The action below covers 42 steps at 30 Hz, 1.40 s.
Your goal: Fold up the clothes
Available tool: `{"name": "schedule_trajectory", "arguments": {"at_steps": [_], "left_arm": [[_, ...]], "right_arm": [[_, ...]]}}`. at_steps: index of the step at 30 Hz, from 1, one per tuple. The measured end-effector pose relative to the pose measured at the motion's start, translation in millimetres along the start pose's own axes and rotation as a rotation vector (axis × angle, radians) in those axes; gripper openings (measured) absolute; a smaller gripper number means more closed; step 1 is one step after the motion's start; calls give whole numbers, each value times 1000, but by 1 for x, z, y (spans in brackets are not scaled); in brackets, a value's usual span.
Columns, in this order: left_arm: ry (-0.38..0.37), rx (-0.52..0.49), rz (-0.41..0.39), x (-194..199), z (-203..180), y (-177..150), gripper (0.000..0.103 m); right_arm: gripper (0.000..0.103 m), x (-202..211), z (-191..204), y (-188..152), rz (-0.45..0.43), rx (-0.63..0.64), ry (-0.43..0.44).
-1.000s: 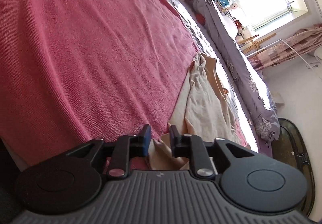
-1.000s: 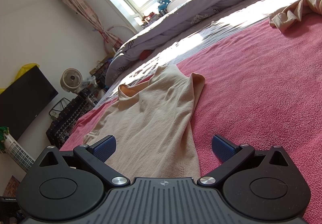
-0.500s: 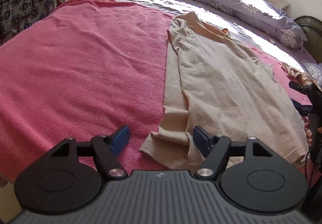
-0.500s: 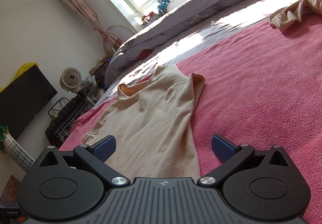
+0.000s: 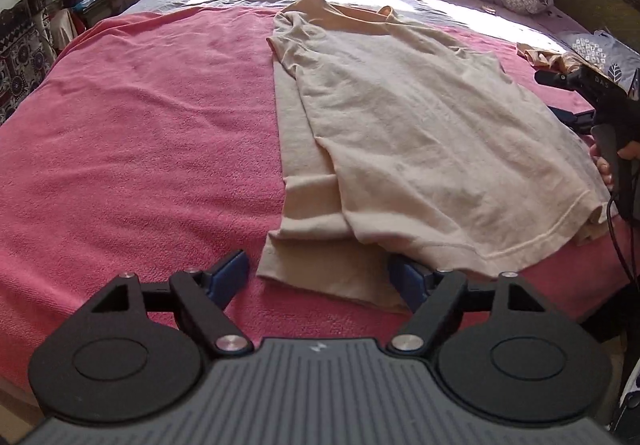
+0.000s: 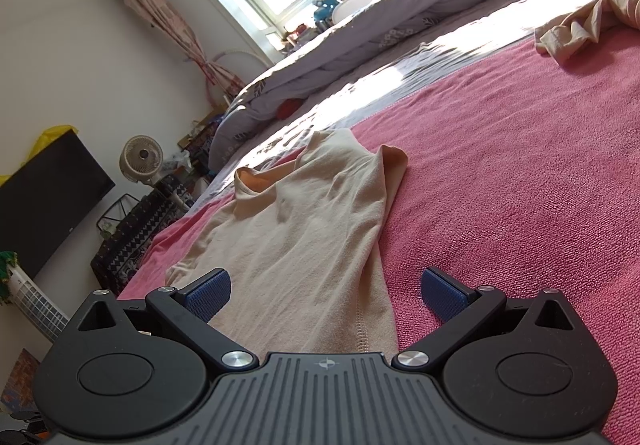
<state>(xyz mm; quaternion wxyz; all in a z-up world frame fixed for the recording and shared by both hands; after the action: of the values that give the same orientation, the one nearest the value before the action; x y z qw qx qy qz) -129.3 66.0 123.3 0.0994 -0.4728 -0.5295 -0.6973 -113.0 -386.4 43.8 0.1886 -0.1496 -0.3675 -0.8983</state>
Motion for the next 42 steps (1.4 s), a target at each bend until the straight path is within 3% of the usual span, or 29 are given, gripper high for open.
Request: {"name": "schedule_trajectory", "arguments": {"at_steps": [3, 6, 9, 11, 13, 14, 22, 36, 38, 42], "left_arm": [[8, 2, -16, -13, -12, 9, 83], [91, -32, -22, -16, -25, 9, 83], [156, 3, -35, -10, -28, 7, 61], [149, 78, -43, -4, -22, 8, 35], [152, 136, -51, 0, -16, 10, 19], [159, 157, -56, 1, -13, 11, 17], [368, 250, -140, 22, 25, 32, 12], [892, 495, -315, 100, 187, 91, 8], [940, 457, -269, 87, 198, 98, 9], [935, 459, -94, 40, 227, 105, 10]], "right_arm": [[103, 0, 0, 0, 0, 0, 0], [103, 0, 0, 0, 0, 0, 0], [103, 1, 0, 0, 0, -1, 1], [103, 1, -1, 0, -1, -1, 1], [103, 0, 0, 0, -1, -1, 1], [103, 0, 0, 0, -1, -2, 1], [103, 1, -1, -1, -2, -3, 2], [103, 2, -1, 0, -3, -6, 5], [103, 2, -1, 0, -3, -5, 5], [103, 2, -1, 0, -2, -5, 4]]}}
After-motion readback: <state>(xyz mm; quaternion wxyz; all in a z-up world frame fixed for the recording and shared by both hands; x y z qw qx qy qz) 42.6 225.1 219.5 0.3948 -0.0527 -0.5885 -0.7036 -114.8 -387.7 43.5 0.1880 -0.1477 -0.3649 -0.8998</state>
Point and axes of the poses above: each gripper's, at about its wrist camera, not at the fingertips, and x roughly against the way its jaws point, z to its left, y to its top, the point moved 2 cm from there along -x, roughly the way its jaws point, and after that the axes turned 6 degrees about -x, right-handed, at the moved point
